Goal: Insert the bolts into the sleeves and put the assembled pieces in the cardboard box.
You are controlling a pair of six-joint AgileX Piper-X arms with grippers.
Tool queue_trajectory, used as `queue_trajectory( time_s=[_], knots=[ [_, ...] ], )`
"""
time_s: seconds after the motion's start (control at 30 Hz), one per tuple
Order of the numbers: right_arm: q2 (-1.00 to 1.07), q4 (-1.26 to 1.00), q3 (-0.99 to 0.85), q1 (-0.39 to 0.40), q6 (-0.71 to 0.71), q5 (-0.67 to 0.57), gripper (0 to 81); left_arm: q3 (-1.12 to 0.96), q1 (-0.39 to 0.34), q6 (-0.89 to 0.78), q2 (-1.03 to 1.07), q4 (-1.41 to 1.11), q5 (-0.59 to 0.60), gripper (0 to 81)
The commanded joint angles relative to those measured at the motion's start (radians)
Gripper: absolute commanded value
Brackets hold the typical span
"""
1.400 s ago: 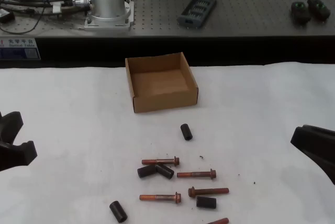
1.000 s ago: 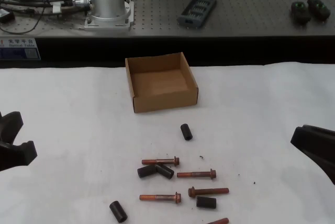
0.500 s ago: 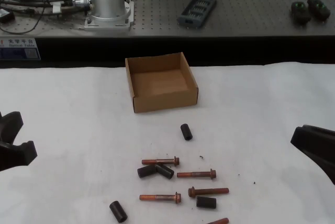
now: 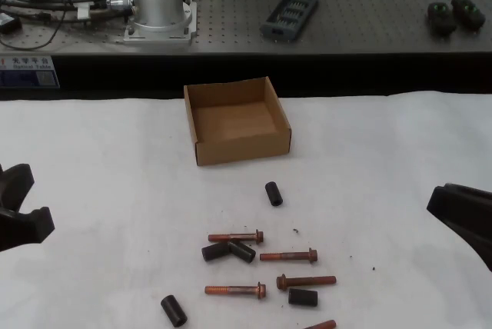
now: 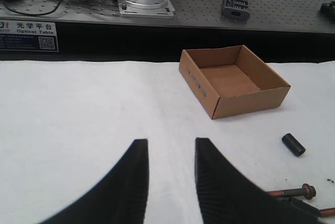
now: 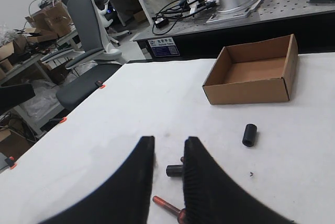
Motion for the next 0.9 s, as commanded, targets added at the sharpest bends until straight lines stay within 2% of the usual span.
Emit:
queue_trajectory(
  time_s=[0.0, 0.63, 0.87],
  knots=[
    [-0.005, -0.001, -0.003, -0.004, 0.001, -0.001, 17.1, -0.004, -0.001, -0.011, -0.009, -0.005, -0.008, 23.4],
    [-0.005, -0.001, -0.003, -0.004, 0.001, -0.001, 17.1, -0.004, -0.001, -0.011, -0.009, -0.005, -0.008, 23.4],
    [0.001, -0.087, -0.003, -0.004, 0.013, 0.051, 16.9, -0.004, -0.001, -0.017, -0.009, -0.005, -0.008, 23.4]
  ],
)
